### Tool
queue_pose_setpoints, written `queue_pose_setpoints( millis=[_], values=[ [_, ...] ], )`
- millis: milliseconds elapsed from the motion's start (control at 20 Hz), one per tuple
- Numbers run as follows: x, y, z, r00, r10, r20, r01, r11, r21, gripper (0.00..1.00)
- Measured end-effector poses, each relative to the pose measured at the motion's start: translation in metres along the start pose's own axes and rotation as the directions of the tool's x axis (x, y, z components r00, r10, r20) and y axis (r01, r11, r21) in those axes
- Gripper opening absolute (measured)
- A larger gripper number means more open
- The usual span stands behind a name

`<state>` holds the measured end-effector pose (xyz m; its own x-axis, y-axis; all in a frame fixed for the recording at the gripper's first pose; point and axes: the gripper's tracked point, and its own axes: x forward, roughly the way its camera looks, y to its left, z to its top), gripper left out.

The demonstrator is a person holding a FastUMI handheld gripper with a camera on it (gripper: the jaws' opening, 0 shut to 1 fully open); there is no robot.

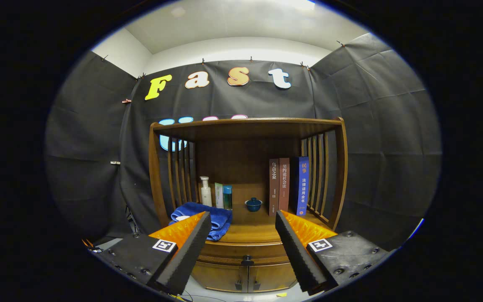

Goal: Pull open the drawer, take out the items inside it, and place them on the countertop above the cabinet.

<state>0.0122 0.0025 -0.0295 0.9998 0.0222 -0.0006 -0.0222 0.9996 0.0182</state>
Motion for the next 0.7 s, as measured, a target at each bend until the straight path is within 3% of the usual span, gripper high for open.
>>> queue_pose_setpoints(
  millis=[350, 700],
  values=[
    [0.03, -0.006, -0.07, 0.995, -0.003, -0.102, 0.009, 0.998, 0.056, 0.98],
    [0.066, -0.008, -0.174, 0.958, -0.017, -0.285, 0.027, 0.999, 0.032, 0.99]
  ],
)
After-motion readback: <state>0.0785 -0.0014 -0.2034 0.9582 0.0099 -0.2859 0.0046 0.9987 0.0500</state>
